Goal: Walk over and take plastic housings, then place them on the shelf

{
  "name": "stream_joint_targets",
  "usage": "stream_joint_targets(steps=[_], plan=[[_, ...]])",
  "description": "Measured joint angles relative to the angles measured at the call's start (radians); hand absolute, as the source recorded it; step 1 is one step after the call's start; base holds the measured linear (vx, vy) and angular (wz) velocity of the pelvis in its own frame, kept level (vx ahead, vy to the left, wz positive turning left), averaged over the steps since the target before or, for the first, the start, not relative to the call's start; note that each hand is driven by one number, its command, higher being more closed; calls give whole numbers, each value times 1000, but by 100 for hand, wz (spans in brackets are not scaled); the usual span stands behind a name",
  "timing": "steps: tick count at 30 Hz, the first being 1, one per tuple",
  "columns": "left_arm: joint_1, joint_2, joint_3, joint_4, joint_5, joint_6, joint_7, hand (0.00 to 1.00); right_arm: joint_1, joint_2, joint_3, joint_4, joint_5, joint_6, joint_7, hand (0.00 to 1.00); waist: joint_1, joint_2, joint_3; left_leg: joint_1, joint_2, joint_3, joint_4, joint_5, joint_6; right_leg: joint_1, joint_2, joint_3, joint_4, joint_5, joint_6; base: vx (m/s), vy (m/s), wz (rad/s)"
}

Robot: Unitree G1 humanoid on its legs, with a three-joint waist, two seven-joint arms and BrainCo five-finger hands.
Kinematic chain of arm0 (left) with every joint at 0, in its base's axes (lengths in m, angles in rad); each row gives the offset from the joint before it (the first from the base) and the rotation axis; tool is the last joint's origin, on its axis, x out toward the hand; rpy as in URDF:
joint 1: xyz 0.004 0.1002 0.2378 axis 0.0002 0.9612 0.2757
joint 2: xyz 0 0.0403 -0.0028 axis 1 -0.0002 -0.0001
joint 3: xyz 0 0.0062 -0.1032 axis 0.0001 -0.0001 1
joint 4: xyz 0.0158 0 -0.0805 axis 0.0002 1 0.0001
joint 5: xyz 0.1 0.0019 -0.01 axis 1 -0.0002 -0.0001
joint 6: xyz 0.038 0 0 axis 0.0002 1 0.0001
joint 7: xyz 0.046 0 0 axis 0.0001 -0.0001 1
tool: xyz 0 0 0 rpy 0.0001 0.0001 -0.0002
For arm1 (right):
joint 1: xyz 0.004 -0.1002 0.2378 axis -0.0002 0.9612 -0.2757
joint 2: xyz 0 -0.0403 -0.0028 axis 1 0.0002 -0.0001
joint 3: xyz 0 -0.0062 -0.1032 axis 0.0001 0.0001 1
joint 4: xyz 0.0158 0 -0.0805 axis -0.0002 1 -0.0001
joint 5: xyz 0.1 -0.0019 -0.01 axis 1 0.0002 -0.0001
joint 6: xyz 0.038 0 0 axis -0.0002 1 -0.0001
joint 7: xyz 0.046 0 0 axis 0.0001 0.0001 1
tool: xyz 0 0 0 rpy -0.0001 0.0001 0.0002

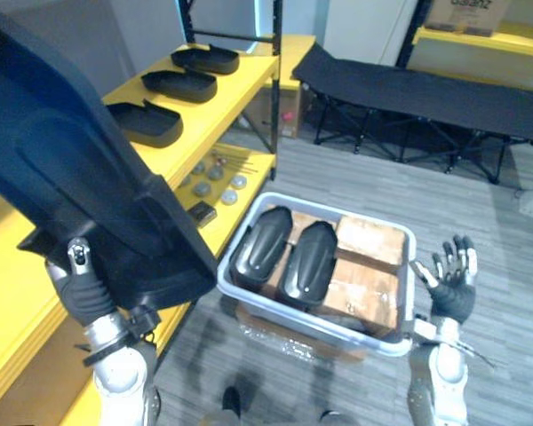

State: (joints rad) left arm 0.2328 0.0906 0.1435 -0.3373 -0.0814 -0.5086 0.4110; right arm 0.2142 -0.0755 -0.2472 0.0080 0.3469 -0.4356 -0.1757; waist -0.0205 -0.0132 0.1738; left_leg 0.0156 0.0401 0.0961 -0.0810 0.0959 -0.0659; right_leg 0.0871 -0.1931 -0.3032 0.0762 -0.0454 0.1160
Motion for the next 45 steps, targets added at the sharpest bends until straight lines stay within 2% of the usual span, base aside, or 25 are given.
stream_joint_targets(steps=[3, 6, 9, 11, 13, 16, 17, 21, 26, 30, 33, 36, 38, 40, 41, 43, 45], plan=[[0, 1, 1, -1, 0, 1, 0, 100, 28, 4, -109, -6, 1, 11, 2, 0, -19, 1, 1, 0, -1, 0, 0, 1, 0, 1, 0, 0, 0, 1, -1, 0, 0, 0], [-1, 3, 2, -2, 5, 3, 10, 100, 27, -1, -215, -75, 1, 13, 18, 0, -37, 14, 7, -11, -1, -5, -2, 1, -1, 2, 1, -2, 0, 2, 0, -31, -6, 4], [-14, 10, 7, -12, 34, 23, 22, 100, 11, -26, -201, -159, 1, 22, 37, 0, -47, 22, 7, -35, -2, -53, -4, 15, -3, 6, 5, -51, 6, -23, -9, -54, -46, 44], [-18, 12, 24, -13, 61, 25, 32, 100, -37, -49, -139, -168, -9, 38, 35, 0, -38, 27, 10, -49, -2, -91, -4, 27, -5, 8, 6, -83, 25, -40, -10, -26, -58, 62], [-16, 12, 66, -13, 85, 29, 57, 100, -114, -86, -48, -166, -41, 77, 24, 0, 0, 42, 21, -52, -3, -133, -4, 41, -9, 17, 6, -126, 49, -51, -12, 3, -49, 56], [-3, 13, 124, -18, 96, 26, 90, 100, -206, -111, 44, -139, -47, 101, 25, 0, 38, 55, 28, -61, -14, -192, -4, 55, -7, 33, 0, -166, 83, -76, -13, -2, -49, 62], [3, 13, 131, -18, 96, 25, 96, 100, -222, -114, 60, -132, -47, 102, 26, 0, 41, 56, 28, -63, -17, -203, -4, 57, -7, 38, 0, -166, 85, -79, -13, -2, -40, 63], [57, 8, 159, -19, 100, 23, 115, 100, -320, -120, 171, -61, -69, 119, 33, 0, 89, 52, 30, -69, -27, -233, -4, 61, -7, 45, -4, -165, 101, -101, -17, -16, -23, 28], [89, -11, 161, -19, 97, 22, 90, 100, -324, -121, 236, -57, -126, 141, 43, 0, 100, 39, 36, -73, -36, -255, -5, 59, 1, 55, -6, -167, 102, -109, -16, -38, -22, 15], [88, -21, 161, -19, 99, 22, 79, 100, -317, -123, 230, -56, -126, 158, 47, 0, 91, 14, 33, -85, -35, -247, -5, 60, 3, 53, -6, -174, 102, -107, -13, -45, -16, 7], [90, -21, 161, -19, 98, 26, 78, 100, -302, -127, 228, -55, -126, 158, 90, 0, 93, -4, 30, -86, -35, -247, -5, 60, 3, 54, -6, -174, 102, -107, -13, 0, 0, 0], [107, -22, 161, -11, 85, 33, 81, 100, -298, -133, 229, -45, -126, 157, 116, 0, 93, -5, 29, -87, -36, -251, -5, 60, 3, 62, -4, -185, 96, -107, -13, -5, -21, 11], [110, -22, 159, 7, 74, 33, 78, 100, -278, -138, 224, -35, -127, 157, 118, 0, 87, -7, 31, -89, -30, -207, -5, 52, 16, 90, -2, -226, 81, -106, -11, -7, -34, 56], [106, -24, 156, 40, 34, 33, 55, 100, -234, -147, 201, -35, -133, 157, 113, 0, 69, -12, 32, -121, -6, -58, 19, 61, 47, 127, -1, -310, 69, -103, -7, 4, -4, 115], [101, -24, 156, 48, 22, 33, 44, 100, -224, -150, 193, -35, -137, 157, 111, 0, 65, -11, 31, -140, 0, -29, 39, 72, 61, 131, 0, -321, 71, -103, -7, 28, 38, 125], [107, -26, 153, 63, -4, 33, 21, 100, -211, -155, 182, -24, -158, 157, 107, 0, 71, -18, 35, -154, -8, -42, 57, 93, 45, 143, 2, -320, 73, -108, -8, 25, 50, 79], [120, -44, 158, 67, -38, 33, 16, 100, -227, -155, 184, -21, -196, 155, 106, 0, 102, -35, 43, -154, -23, -53, 56, 93, 43, 146, -10, -281, 77, -132, -16, -23, 25, 30]])
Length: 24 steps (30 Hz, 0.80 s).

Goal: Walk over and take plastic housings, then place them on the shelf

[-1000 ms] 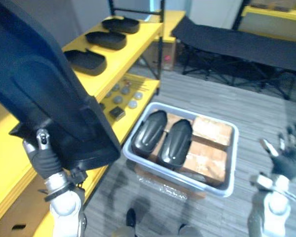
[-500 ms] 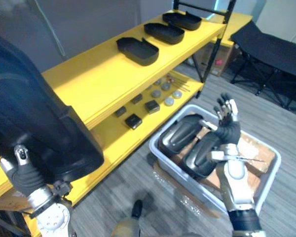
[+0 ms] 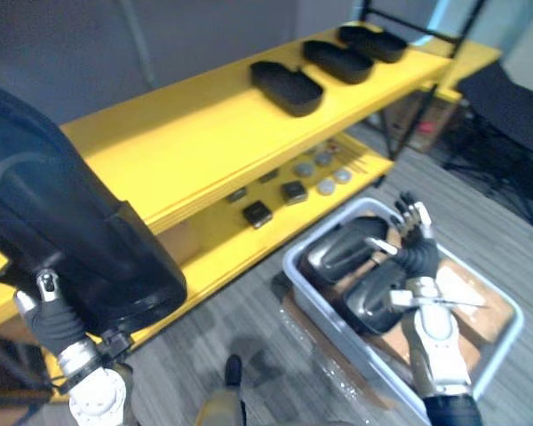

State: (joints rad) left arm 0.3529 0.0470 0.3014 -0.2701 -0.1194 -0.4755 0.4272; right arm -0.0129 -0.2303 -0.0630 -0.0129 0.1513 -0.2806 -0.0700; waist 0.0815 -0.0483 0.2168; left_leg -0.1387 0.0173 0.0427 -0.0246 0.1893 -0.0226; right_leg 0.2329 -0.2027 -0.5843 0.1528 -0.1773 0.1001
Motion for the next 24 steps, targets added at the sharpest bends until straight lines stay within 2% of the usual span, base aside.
stream_joint_targets(steps=[2, 5, 8, 11, 12, 13, 15, 17, 18, 19, 21, 24], plan=[[10, -19, 1, 0, 1, -2, 0, 100, -13, 0, 5, 8, 0, -6, 1, 0, 11, 0, 0, 4, -6, 4, 1, 0, 0, -1, -6, 19, 6, -9, 1, -46, 12, 0], [9, -17, -2, 0, 12, -3, -9, 100, -9, 0, 5, 19, 0, -24, -2, 0, 7, 3, 2, 8, -9, 22, 1, -4, 4, -7, -9, 63, 7, -31, 14, -79, 9, -12], [2, -13, -2, -1, 23, -12, -17, 100, 3, -1, 4, 29, 0, -39, -9, 0, -15, 11, 7, 3, 3, 61, 1, -4, 4, -22, -10, 70, 13, -40, 26, -104, -4, -5], [-40, 5, -3, -1, 30, -20, -38, 100, 20, -4, -14, 28, -33, -89, -25, 0, -39, 13, 9, -24, 4, 74, 4, -3, 5, -62, -17, 92, 45, -51, 26, -28, 15, 2], [-63, 36, -13, 0, 30, -20, -61, 100, 40, -4, -35, 17, -50, -110, -37, 0, -46, 12, 11, -38, -7, 66, 17, -3, 7, -75, -20, 126, 75, -60, 18, 36, 47, 40], [-92, 71, -31, 2, 29, -20, -91, 100, 71, -3, -68, 6, -63, -125, -45, 0, -68, 9, 18, -38, -25, 35, 23, -7, 11, -77, -24, 189, 111, -52, 14, 41, 68, 66], [-131, 122, -63, 2, 29, -36, -137, 100, 117, -3, -119, -20, -94, -139, -59, 0, -98, 16, 25, -34, -38, -14, 27, -11, 16, -101, -19, 275, 205, -42, -5, 21, 81, 77], [-158, 142, -78, 0, 28, -57, -161, 100, 138, -4, -166, -70, -137, -184, -63, 0, -97, 28, 38, -20, -26, -24, -1, -13, 19, -154, -13, 311, 298, -14, -49, 20, 50, 25], [-171, 143, -78, -2, 28, -60, -167, 100, 137, -5, -189, -100, -165, -229, -62, 0, -98, 34, 46, -18, -21, -20, -23, -15, 21, -178, -12, 317, 317, 4, -66, 50, 20, -10], [-183, 144, -74, -3, 27, -59, -166, 100, 121, -11, -196, -112, -189, -274, -62, 0, -97, 28, 59, -18, -12, 10, -36, -16, 21, -183, -13, 320, 291, 18, -54, 58, 15, -24], [-203, 145, -65, -3, 18, -57, -164, 100, 74, -30, -188, -128, -218, -308, -58, 0, -78, 22, 91, -33, -3, 54, -26, -15, 22, -182, -10, 344, 232, 21, -49, 30, -6, -59], [-239, 150, -66, -3, 22, -40, -156, 100, 11, -68, -189, -138, -216, -314, -57, 0, -79, 33, 135, -91, 2, 85, 23, -17, 26, -211, -14, 366, 178, 32, -30, -7, -20, -47]])
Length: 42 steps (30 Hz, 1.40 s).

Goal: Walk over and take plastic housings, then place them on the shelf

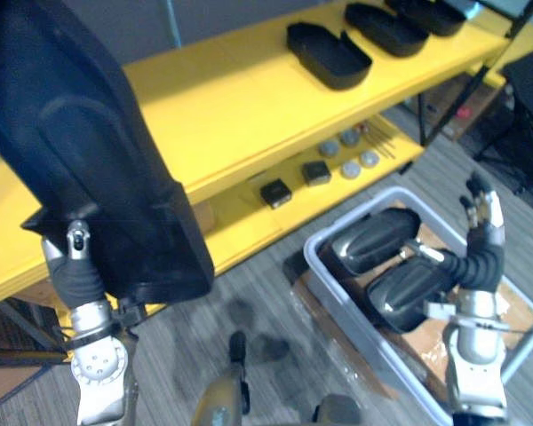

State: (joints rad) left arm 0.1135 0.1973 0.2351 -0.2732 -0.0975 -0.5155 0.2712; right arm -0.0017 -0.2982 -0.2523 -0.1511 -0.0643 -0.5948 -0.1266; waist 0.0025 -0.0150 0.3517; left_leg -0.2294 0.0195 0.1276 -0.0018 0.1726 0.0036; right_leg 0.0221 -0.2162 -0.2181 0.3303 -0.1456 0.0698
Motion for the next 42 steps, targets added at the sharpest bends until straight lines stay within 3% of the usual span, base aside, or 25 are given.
stream_joint_targets(steps=[3, 7, 11, 15, 16, 17, 18, 19, 20, 21, 22, 24, 26, 28, 29, 30, 31, 32, 33, 34, 38, 39, 42], plan=[[-49, 40, -1, 0, 1, 0, 6, 100, -25, -25, 0, 0, 0, 4, -9, 0, -15, 12, 52, -24, -1, 5, 11, 2, 3, -18, -3, 0, -8, -8, 12, -10, -28, -5], [-101, 38, -6, 0, 0, -1, 39, 100, -46, -51, -1, 1, 0, 5, -50, 0, -20, 35, 89, -72, -4, 5, 45, 4, 4, -42, -8, -1, -6, -40, 31, -1, -67, 1], [-139, 38, -11, 1, 38, -2, 96, 100, -82, -51, -1, 3, 1, 0, -67, 0, -24, 41, 123, -121, -13, -11, 114, -4, 0, -54, -13, -2, 21, -115, 48, -19, -86, 16], [-140, 31, 4, 4, 105, -2, 180, 100, -125, -36, 1, 16, 18, -46, -70, 0, -18, 37, 143, -148, -20, -37, 234, -69, -5, -11, -28, -33, 52, -206, 35, -19, -80, 28], [-139, 31, 23, 3, 122, -1, 187, 100, -143, -18, 4, 21, 27, -51, -72, 0, -15, 27, 149, -163, -29, -24, 323, -114, 27, 20, -42, -62, 45, -213, 35, 92, 14, 41], [-137, 30, 32, 6, 130, -1, 195, 100, -152, -9, 13, 26, 33, -57, -73, 0, -16, 20, 153, -166, -40, -8, 400, -161, 48, 38, -40, -62, 73, -204, 49, 125, 28, 34], [-119, 31, 41, 20, 145, 0, 224, 100, -176, -6, 40, 42, 40, -62, -85, 0, -18, 39, 146, -162, -42, -16, 468, -273, 44, -18, -45, -47, 246, -188, 10, 146, 75, 51], [-122, 32, 35, 37, 155, 3, 228, 100, -181, 12, 66, 52, 49, -62, -96, 0, -22, 38, 146, -146, -56, -45, 492, -296, 49, -92, -52, 7, 434, -123, -100, 131, 92, 62], [-121, 31, 33, 38, 155, 3, 228, 100, -185, 27, 73, 55, 51, -62, -96, 0, -24, 38, 146, -130, -62, -68, 486, -301, 51, -125, -47, 30, 516, -51, -133, 192, 104, 94], [-108, 31, 32, 38, 155, 3, 228, 100, -189, 56, 91, 55, 49, -62, -95, 0, -29, 38, 146, -81, -73, -121, 450, -302, 50, -163, -44, 61, 621, 81, -117, 243, 4, 107], [-100, 28, 31, 37, 153, 2, 229, 100, -196, 67, 108, 55, 47, -62, -93, 0, -26, 37, 145, -27, -89, -165, 422, -301, 53, -170, -31, 67, 659, -6, -87, 261, -16, 113], [-84, 22, 32, 29, 145, 1, 227, 100, -217, 73, 144, 57, 44, -62, -87, 0, -20, 37, 143, 42, -111, -228, 393, -305, 58, -178, 16, 91, 583, -97, -63, 253, -55, 104], [-72, -6, 26, 20, 145, 1, 214, 100, -222, 85, 170, 57, 41, -62, -78, 0, -14, 43, 132, 99, -123, -289, 373, -311, 57, -201, 66, 112, 442, -128, -47, 292, -119, 116], [-40, -42, 13, 8, 144, 1, 203, 100, -221, 104, 213, 57, 49, -56, -60, 0, -16, 53, 90, 143, -123, -341, 353, -319, 48, -235, 109, 131, 248, -115, -30, 353, -157, 112], [-27, -50, -3, 1, 145, 1, 196, 100, -218, 110, 228, 57, 53, -54, -49, 0, -15, 50, 71, 165, -125, -347, 348, -324, 46, -233, 115, 140, 175, -92, -34, 268, -124, 94], [-13, -51, -25, -9, 145, 1, 190, 100, -213, 113, 245, 57, 67, -52, -40, 0, -15, 41, 39, 173, -135, -355, 347, -333, 33, -228, 113, 141, 101, -31, -40, 356, -192, 107], [-1, -43, -57, -33, 145, 1, 175, 100, -209, 124, 267, 57, 92, -39, -24, 0, -16, 13, -13, 172, -155, -363, 346, -356, 14, -225, 103, 152, 28, 98, -53, 361, -212, 101], [0, -42, -69, -43, 144, -2, 163, 100, -211, 131, 273, 58, 92, -32, -25, 0, -16, -2, -27, 171, -164, -363, 348, -366, 7, -217, 90, 156, 13, 113, -29, 398, -281, 94], [5, -60, -102, -50, 144, -9, 143, 100, -220, 130, 284, 71, 98, -23, -21, 0, -10, 27, -38, 171, -127, -354, 363, -392, -8, -185, 106, 120, -10, 105, -24, 256, -216, 76], [5, -58, -129, -53, 146, -8, 124, 100, -215, 131, 290, 82, 117, -16, -15, 0, -12, 50, -50, 160, -80, -305, 357, -401, -11, -160, 122, 78, -49, 107, -33, 213, -188, 66], [-41, -59, -182, -57, 147, -5, 77, 100, -191, 133, 274, 74, 149, 8, -8, 0, -45, 64, -56, 196, 55, -45, 251, -362, -50, -93, 112, -23, -112, 106, -43, 149, -113, 78], [-79, -58, -204, -57, 146, -6, 59, 100, -164, 131, 241, 50, 148, 28, -19, 0, -53, 70, -58, 215, 77, 35, 202, -319, -71, -70, 98, -59, -134, 107, -41, 73, -5, 73], [-113, -56, -209, -62, 143, -5, 52, 100, -143, 143, 207, 21, 147, 43, -29, 0, -42, 72, -61, 231, 53, 38, 161, -289, -64, -55, 88, -56, -186, 132, -22, 44, 55, 19]])
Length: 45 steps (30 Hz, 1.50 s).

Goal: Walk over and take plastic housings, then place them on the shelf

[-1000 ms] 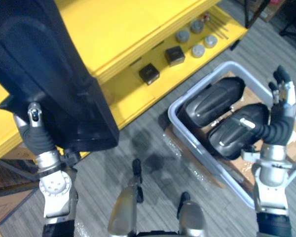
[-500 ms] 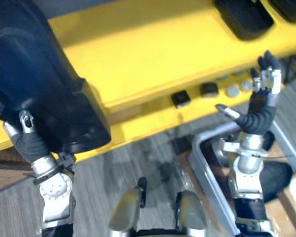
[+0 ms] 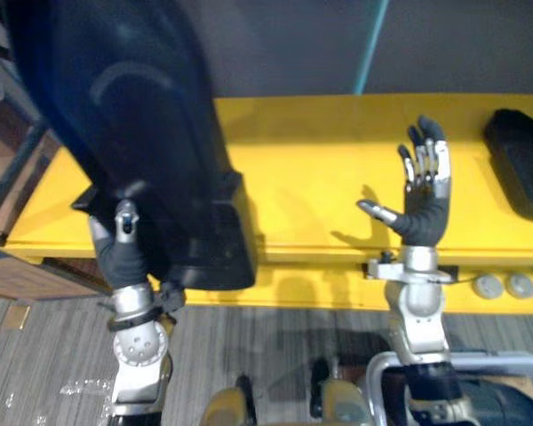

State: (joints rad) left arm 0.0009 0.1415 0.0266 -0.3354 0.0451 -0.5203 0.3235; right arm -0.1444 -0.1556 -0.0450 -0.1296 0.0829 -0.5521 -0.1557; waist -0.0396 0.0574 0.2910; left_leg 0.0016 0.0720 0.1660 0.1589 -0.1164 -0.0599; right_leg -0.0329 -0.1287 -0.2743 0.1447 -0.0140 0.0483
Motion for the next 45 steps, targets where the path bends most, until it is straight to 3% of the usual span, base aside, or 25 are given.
stream_joint_targets(steps=[7, 10, 13, 16, 20, 23, 25, 27, 30, 35, 40, 45], plan=[[11, 8, 2, -11, -6, 45, -38, 100, 88, 2, -45, -143, -36, 38, -26, 0, -1, -6, -10, 73, -18, 58, -52, 3, 5, 35, -3, 51, -42, 18, 13, 44, 56, -20], [20, 9, 15, -49, -7, 53, -80, 100, 194, 2, -147, -253, -62, 60, -47, 0, -8, -18, -21, 91, -15, 89, -70, 1, 6, 35, 9, 81, -55, 24, 15, 15, 4, -31], [28, 12, 52, -57, -8, 104, -131, 100, 257, 10, -244, -260, -79, 93, -80, 0, -35, -29, -41, 107, -11, 125, -82, -5, 6, 34, 24, 120, -75, 39, 13, -16, 12, -38], [33, 23, 60, -48, -12, 193, -178, 100, 350, 43, -314, -264, -71, 120, -83, 0, -61, -32, -50, 124, -6, 179, -80, -22, 5, 34, 38, 173, -97, 56, 17, -27, 25, -54], [15, 49, 57, 48, -47, 347, -193, 100, 466, 88, -343, -264, -35, 126, -47, 0, -121, -22, -66, 148, -3, 248, -81, -36, 3, 31, 52, 238, -121, 75, 20, -1, 29, -50], [-84, 55, 52, 218, -48, 448, -149, 100, 525, 109, -343, -261, -5, 118, -7, 0, -152, -17, -72, 171, 3, 304, -82, -45, -3, 18, 68, 291, -126, 85, 21, -16, 1, -55], [-193, 95, 46, 364, -60, 492, -112, 100, 539, 116, -334, -253, 14, 115, 17, 0, -168, -16, -74, 172, 6, 332, -82, -45, -3, 4, 77, 320, -125, 92, 18, -30, -25, -47], [-353, 157, 44, 547, -139, 561, -49, 100, 541, 115, -311, -242, 31, 113, 55, 0, -198, -14, -76, 171, 6, 366, -82, -44, -3, -18, 87, 354, -121, 101, 18, -49, -38, -45], [-515, 184, 38, 675, -204, 597, 5, 100, 540, 113, -291, -220, 32, 97, 71, 0, -227, -9, -74, 171, 5, 390, -83, -44, -3, -38, 94, 379, -113, 104, 18, -30, -26, -28], [-697, 240, -7, 789, -208, 664, 55, 100, 541, 89, -254, -209, 66, 96, 69, 0, -263, 15, -61, 171, -5, 391, -84, -32, 16, -58, 97, 414, -102, 105, 19, -29, -24, -21], [-813, 280, -43, 877, -291, 781, 66, 100, 533, 60, -245, -209, 101, 101, 73, 0, -305, 56, -37, 171, -17, 391, -98, -15, 42, -73, 97, 439, -112, 110, 21, -39, -25, -16], [-839, 282, -49, 971, -313, 898, 69, 100, 531, 19, -232, -206, 118, 123, 68, 0, -346, 54, -13, 155, -16, 392, -90, -10, 36, -96, 92, 452, -122, 115, 15, -62, -33, -13]])
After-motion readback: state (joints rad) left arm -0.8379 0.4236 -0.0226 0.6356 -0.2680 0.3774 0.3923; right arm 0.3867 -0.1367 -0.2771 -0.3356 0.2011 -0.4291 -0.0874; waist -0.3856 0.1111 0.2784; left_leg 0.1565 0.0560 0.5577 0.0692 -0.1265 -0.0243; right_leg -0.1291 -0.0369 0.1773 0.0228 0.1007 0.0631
